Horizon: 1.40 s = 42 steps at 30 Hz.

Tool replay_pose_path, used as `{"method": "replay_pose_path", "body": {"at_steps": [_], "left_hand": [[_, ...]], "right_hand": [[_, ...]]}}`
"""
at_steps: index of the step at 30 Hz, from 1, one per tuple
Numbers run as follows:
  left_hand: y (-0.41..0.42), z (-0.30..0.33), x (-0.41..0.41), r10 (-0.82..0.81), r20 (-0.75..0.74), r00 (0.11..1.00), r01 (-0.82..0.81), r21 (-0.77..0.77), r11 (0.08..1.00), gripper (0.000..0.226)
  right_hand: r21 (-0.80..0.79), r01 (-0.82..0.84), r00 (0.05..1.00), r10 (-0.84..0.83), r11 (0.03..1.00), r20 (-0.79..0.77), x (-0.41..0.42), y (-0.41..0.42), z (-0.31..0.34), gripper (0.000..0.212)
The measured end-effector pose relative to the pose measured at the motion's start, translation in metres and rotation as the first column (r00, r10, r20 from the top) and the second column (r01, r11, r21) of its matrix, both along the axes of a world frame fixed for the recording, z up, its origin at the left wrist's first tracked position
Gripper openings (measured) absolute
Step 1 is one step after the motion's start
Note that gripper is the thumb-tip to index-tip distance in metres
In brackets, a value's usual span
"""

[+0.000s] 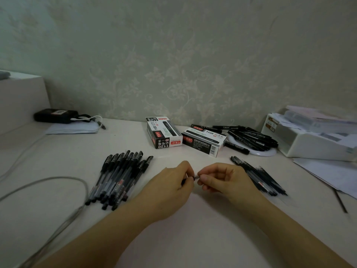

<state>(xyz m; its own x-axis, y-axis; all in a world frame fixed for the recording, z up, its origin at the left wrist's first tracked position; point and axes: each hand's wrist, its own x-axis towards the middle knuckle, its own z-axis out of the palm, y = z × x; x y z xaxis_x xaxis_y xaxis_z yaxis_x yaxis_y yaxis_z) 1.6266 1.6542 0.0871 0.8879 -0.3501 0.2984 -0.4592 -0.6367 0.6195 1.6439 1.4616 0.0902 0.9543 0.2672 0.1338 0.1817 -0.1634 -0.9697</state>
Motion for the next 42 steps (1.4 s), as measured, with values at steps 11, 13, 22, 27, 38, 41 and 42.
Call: {"method": "replay_pose_path", "body": {"at_steps": [11, 13, 22, 27, 38, 41, 42], "left_hand": [[-0.0024, 0.0010, 0.0025, -0.066, 0.156, 0.986, 0.056, 0.066, 0.996, 0.005], [-0.0023, 0.0002, 0.0032, -0.058, 0.158, 0.986, 0.049, 0.062, 0.997, 0.005], [-0.0008, -0.0053, 0.0049, -0.045, 0.141, 0.989, 0.036, 0.066, 0.997, 0.007], [-0.0002, -0.0069, 0.0077, -0.021, 0.133, 0.991, 0.015, 0.047, 0.999, 0.007], [-0.0022, -0.0085, 0.0076, -0.045, 0.119, 0.992, 0.042, 0.029, 0.999, 0.006], [-0.0018, -0.0085, 0.0077, -0.014, 0.114, 0.993, 0.011, 0.020, 1.000, 0.008], [-0.0013, -0.0084, 0.0080, -0.002, 0.107, 0.994, 0.000, 0.016, 1.000, 0.009]], "right_hand": [[-0.308, 0.083, 0.985, -0.031, 0.948, 0.170, -0.0018, 0.0021, -0.0037, 0.035], [-0.329, 0.107, 0.978, -0.041, 0.938, 0.203, -0.0017, 0.0022, -0.0042, 0.045], [-0.257, 0.063, 0.985, -0.019, 0.965, 0.171, 0.0015, 0.0000, -0.0045, 0.013], [-0.227, 0.036, 0.990, -0.004, 0.973, 0.139, 0.0002, 0.0003, -0.0032, 0.013], [-0.352, 0.076, 0.977, 0.001, 0.933, 0.214, -0.0012, 0.0011, -0.0057, 0.044], [-0.329, 0.070, 0.974, 0.006, 0.942, 0.225, -0.0012, -0.0002, -0.0037, 0.040], [-0.321, 0.056, 0.976, 0.017, 0.945, 0.219, -0.0005, -0.0008, -0.0041, 0.029]]}}
